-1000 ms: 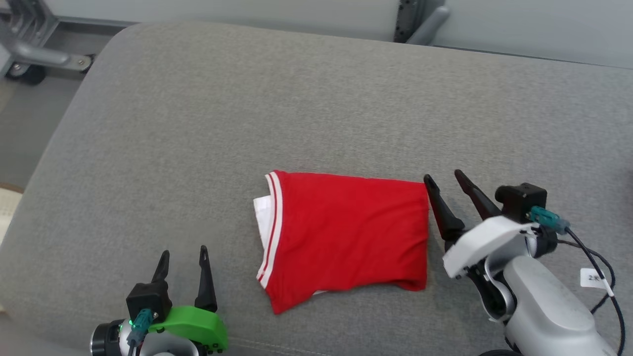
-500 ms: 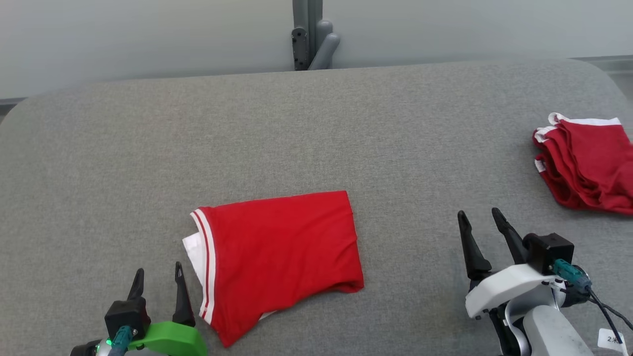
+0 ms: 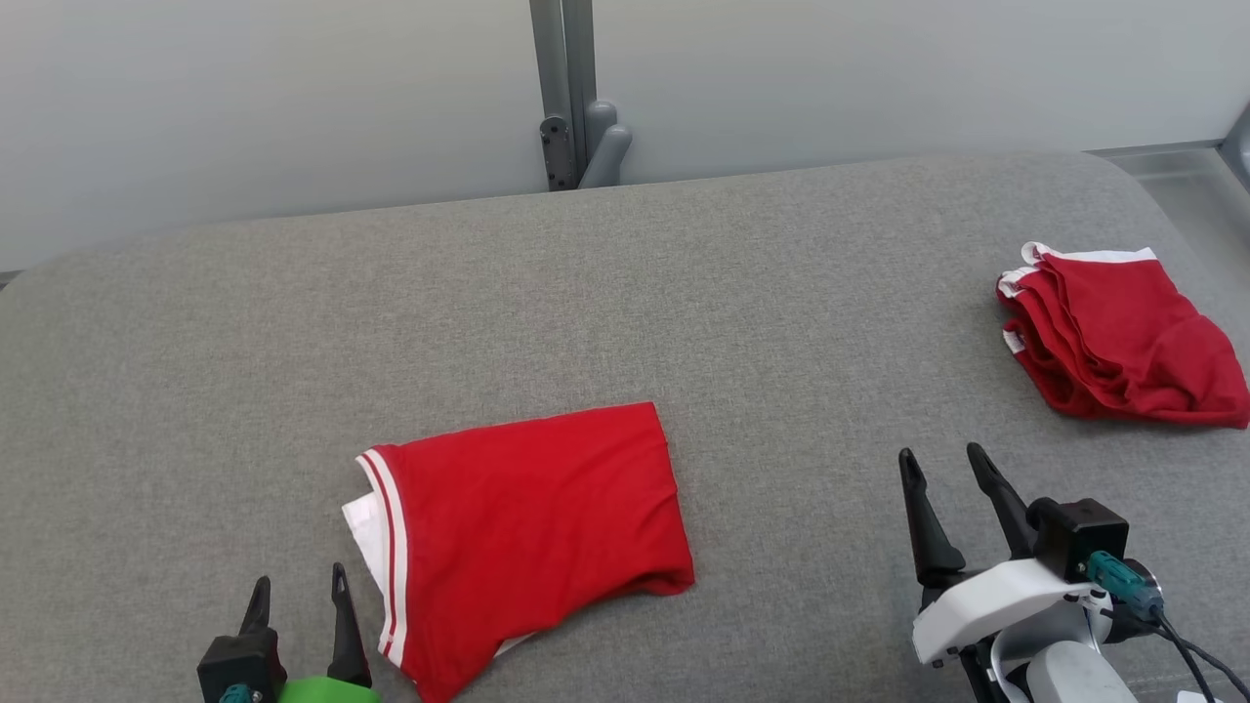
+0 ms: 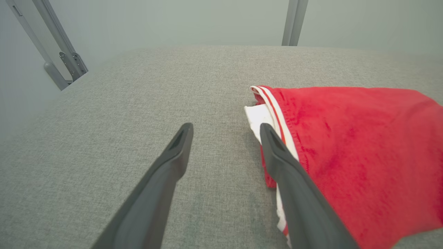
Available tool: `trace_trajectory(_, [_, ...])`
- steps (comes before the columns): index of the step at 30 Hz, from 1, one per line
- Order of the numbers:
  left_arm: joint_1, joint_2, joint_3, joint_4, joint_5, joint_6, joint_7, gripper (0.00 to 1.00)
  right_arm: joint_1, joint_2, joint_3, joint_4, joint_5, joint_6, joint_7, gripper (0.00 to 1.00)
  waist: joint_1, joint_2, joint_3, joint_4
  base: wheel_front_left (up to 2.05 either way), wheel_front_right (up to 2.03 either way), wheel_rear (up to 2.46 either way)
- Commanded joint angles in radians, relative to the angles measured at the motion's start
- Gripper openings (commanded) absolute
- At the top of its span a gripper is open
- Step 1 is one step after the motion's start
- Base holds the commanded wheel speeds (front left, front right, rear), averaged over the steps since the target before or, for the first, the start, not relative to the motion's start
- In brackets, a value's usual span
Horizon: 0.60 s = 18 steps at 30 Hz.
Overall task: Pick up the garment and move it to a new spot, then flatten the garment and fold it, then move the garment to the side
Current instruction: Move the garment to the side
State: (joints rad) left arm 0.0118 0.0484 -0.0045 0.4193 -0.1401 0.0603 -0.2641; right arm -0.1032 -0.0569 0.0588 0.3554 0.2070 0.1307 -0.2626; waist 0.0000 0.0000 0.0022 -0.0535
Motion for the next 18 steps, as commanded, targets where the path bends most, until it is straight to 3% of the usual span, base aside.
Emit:
trace_trajectory(1, [0.013, 0.005, 0.001, -0.005, 0.002, -0.003, 0.000, 1.00, 0.015, 0.000, -0.002, -0.005, -0.007, 0.000, -0.002, 1.00, 0.0000, 0.0000, -0.001, -0.001, 0.00, 0.00, 0.00])
trace_trajectory(18, [-0.015, 0.005, -0.030, -0.017, -0.007, -0.001, 0.000, 1.00, -0.020, 0.004, 0.057, -0.009, -0.002, 0.000, -0.002, 1.00, 0.0000, 0.0000, 0.040, 0.032, 0.00, 0.00, 0.00])
